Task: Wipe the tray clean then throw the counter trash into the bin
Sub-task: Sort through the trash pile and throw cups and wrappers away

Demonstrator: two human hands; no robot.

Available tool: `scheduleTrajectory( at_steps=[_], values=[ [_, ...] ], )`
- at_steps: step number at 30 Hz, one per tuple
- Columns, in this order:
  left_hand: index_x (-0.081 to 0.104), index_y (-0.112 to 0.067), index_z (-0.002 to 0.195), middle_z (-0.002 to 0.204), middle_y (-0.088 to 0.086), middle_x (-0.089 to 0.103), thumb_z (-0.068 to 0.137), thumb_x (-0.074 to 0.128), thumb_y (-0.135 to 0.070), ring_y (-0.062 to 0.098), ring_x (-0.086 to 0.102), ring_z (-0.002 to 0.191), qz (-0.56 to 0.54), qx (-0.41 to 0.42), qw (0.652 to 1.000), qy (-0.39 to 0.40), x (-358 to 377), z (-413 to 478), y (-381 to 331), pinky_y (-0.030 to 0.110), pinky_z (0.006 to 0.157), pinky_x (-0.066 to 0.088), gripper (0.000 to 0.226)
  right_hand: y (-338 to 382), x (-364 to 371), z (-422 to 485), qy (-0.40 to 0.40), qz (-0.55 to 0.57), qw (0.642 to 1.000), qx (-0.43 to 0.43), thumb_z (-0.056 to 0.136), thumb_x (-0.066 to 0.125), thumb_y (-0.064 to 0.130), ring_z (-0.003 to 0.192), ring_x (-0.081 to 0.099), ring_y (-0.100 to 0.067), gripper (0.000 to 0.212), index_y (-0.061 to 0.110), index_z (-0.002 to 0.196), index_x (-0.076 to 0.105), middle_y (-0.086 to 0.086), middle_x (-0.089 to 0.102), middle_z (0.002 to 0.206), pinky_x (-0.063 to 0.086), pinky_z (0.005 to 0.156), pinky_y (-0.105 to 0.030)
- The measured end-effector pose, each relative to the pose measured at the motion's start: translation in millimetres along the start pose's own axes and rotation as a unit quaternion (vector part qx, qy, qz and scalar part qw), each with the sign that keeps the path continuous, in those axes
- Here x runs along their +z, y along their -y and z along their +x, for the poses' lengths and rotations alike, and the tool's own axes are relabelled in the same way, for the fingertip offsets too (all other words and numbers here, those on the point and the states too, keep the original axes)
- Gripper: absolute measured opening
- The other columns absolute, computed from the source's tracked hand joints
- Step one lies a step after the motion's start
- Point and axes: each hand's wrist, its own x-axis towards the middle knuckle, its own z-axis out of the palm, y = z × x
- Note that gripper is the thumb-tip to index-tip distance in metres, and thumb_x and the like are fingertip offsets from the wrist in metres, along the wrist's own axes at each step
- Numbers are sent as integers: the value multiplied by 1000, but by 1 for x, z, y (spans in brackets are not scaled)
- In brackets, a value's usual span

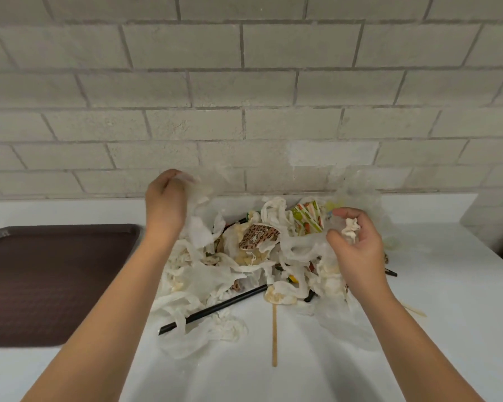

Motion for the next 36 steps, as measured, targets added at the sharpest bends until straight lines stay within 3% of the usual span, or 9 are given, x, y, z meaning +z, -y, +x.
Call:
scheduleTrajectory(
  at_steps=[3,6,8,11,15,20,24,31,36],
  values=[
    [60,-11,86,91,8,57,81,35,-36,24,53,82,122,3,992,29,-21,-27,17,33,69,39,35,-3,-1,-12,19,-12,1000,12,83,54,-7,74,59,9,39,31,93,62,19,64,103,43,64,-9],
    [58,-20,107,108,5,47,66,52,-72,20,50,94,341,37,933,107,-24,-61,55,32,77,43,66,-6,-1,-25,36,-22,999,24,87,50,-9,76,61,1,37,25,93,65,8,66,106,51,66,-19],
    [52,-27,124,120,6,43,60,66,-71,23,47,107,481,71,859,161,-19,-75,84,38,86,49,79,-11,-2,-33,44,-35,998,39,88,50,-7,88,60,5,33,22,94,66,9,64,111,49,72,-12],
    [46,-28,136,120,10,45,75,69,-45,27,47,108,575,81,787,208,-15,-81,117,34,84,48,67,-21,-9,-43,26,-56,996,70,92,51,2,73,55,-18,25,21,102,65,11,64,101,44,63,-35],
    [64,-14,120,102,14,60,81,55,1,31,58,92,508,129,836,162,-16,-77,115,37,68,50,43,-24,-35,-47,-47,-99,991,77,90,60,25,60,53,1,5,26,94,63,10,61,79,40,56,-21],
    [68,-10,110,93,14,61,79,55,5,33,59,78,412,198,885,83,-15,-71,75,27,55,38,37,-52,-54,-59,115,-404,886,195,76,65,60,92,60,-22,51,27,113,54,0,63,103,39,69,-29],
    [65,-1,96,94,9,54,81,53,1,24,52,72,331,176,926,42,-11,-69,47,28,60,36,19,-84,-51,-74,194,-482,822,233,71,67,65,108,58,-22,77,25,132,41,-1,54,126,42,73,-28],
    [52,-10,78,72,0,48,91,43,-8,7,43,57,181,118,976,14,-14,-81,8,22,53,34,16,-108,-55,-80,125,-485,853,148,83,65,45,96,55,-24,42,9,105,62,-2,41,103,43,74,-26],
    [39,-20,66,58,-5,33,91,38,-9,1,31,41,57,50,997,-26,-8,-91,-16,15,42,27,28,-101,-65,-83,93,-425,891,134,83,66,19,71,64,-26,16,16,85,50,-7,63,85,45,59,-29]
  ],
)
